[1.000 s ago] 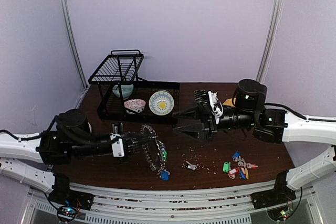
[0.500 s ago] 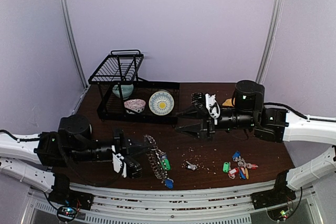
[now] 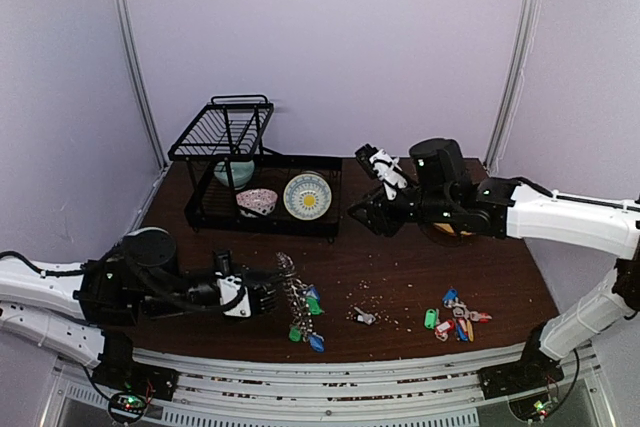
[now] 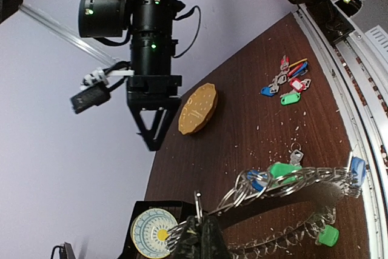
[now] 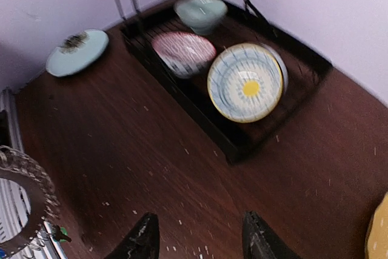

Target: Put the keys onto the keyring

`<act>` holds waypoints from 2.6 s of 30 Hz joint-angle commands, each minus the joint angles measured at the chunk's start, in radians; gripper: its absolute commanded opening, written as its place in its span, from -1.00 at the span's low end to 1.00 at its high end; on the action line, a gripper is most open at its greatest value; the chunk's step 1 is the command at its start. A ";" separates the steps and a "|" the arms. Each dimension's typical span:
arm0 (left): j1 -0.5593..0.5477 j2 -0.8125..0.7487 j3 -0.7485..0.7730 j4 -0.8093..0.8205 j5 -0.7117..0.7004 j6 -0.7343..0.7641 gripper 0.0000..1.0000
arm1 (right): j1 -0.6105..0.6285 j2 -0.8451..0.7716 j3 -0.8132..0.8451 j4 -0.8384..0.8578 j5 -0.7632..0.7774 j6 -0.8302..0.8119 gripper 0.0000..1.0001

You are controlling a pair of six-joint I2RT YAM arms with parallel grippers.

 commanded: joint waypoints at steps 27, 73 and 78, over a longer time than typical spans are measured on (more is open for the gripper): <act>0.000 -0.097 -0.034 0.124 -0.146 -0.162 -1.00 | 0.079 0.124 -0.441 0.026 -0.130 0.728 -0.43; 0.015 0.150 0.114 0.148 -0.024 -0.261 -1.00 | 0.320 -0.060 0.130 -0.236 -0.151 -0.190 -1.00; 0.015 0.153 0.120 0.152 -0.008 -0.275 -1.00 | 0.320 -0.087 0.086 -0.108 -0.154 -0.185 -1.00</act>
